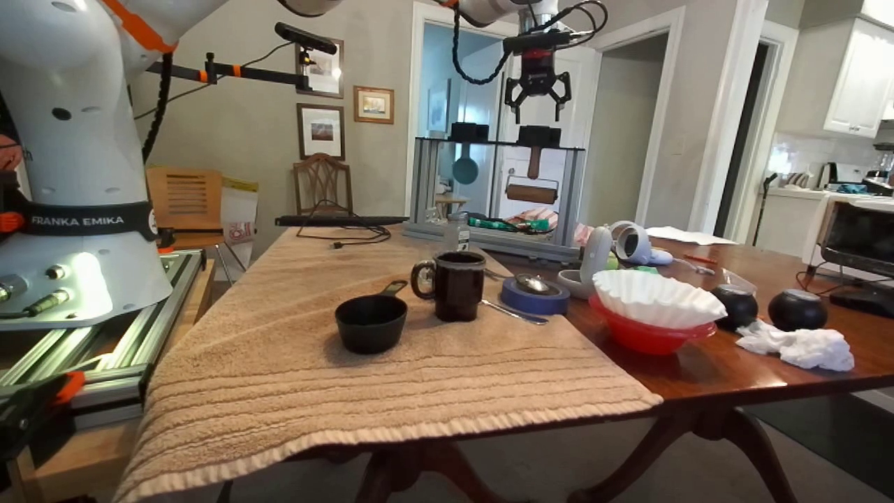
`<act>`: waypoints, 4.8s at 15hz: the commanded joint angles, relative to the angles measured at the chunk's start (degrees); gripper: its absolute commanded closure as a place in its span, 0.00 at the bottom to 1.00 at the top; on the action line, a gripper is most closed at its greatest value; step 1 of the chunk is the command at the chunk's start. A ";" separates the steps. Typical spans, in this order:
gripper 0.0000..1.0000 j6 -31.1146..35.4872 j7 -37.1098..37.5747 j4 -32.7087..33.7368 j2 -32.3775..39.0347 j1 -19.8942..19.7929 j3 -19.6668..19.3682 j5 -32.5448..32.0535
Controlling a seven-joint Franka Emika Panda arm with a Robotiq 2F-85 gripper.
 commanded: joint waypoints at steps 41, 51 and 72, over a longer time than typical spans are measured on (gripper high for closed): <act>0.66 -10.88 -14.60 8.45 3.58 -1.03 0.52 -0.63; 0.66 -20.45 -9.78 4.54 1.91 -1.14 -4.38 -1.76; 0.66 -9.57 37.68 1.31 -2.06 -1.65 -10.35 2.04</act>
